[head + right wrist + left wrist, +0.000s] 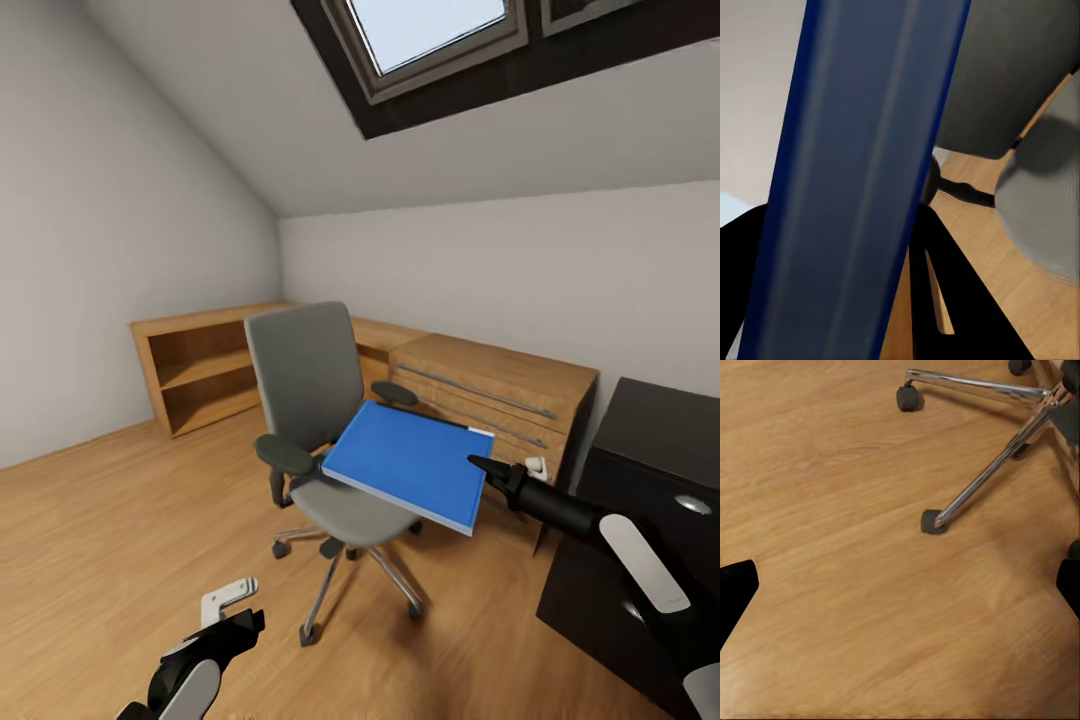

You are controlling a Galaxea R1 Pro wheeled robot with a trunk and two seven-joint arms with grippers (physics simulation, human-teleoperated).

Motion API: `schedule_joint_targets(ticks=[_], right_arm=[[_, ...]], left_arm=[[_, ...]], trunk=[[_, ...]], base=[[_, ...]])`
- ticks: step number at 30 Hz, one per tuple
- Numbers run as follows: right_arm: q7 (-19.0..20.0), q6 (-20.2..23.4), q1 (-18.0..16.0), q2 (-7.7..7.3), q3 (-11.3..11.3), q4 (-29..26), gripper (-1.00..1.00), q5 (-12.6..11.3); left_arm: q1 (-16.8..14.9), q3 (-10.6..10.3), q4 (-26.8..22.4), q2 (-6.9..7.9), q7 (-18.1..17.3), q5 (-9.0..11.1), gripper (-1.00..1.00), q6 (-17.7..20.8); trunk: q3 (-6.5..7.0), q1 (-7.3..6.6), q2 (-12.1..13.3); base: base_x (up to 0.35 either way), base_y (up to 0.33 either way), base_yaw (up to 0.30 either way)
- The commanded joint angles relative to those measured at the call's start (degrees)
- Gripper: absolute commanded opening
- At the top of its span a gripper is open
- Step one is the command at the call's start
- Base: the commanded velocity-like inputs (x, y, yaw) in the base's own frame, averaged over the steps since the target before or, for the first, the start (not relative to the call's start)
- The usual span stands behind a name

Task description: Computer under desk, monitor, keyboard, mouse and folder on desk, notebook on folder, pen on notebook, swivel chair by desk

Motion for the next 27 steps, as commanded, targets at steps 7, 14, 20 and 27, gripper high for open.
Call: schedule_joint_targets(ticks=[7, 14, 20, 27], right_arm=[[0.13, -0.36, -0.06, 0.26, 0.16, 0.03, -1.00, 0.19], [0.13, -0.41, -0.06, 0.21, 0.16, 0.03, -1.00, 0.38], [0.13, -0.39, -0.06, 0.19, 0.16, 0.03, -1.00, 0.43], [0.21, 0.21, 0.82, 0.13, 0.16, -0.25, -1.00, 0.06]], left_arm=[[-0.04, -0.29, 3.44, -0.92, 0.44, 0.16, 1.00, -0.31], [-0.04, -0.21, 6.31, -2.28, 0.34, 0.14, 1.00, -1.80], [0.03, -4.24, 12.60, -2.33, 0.31, 0.07, 1.00, -11.49], [0.04, -14.85, 21.07, -2.23, 0.53, -0.23, 1.00, -18.15]], trunk=[[1.41, -1.59, 2.79], [2.81, -3.12, 5.60], [3.96, -4.44, 8.00], [5.23, -5.98, 10.81]], base=[[-0.337, 0.000, -0.268], [-0.161, 0.000, -0.287], [-0.017, 0.000, -0.290], [-0.002, 0.000, -0.200]])
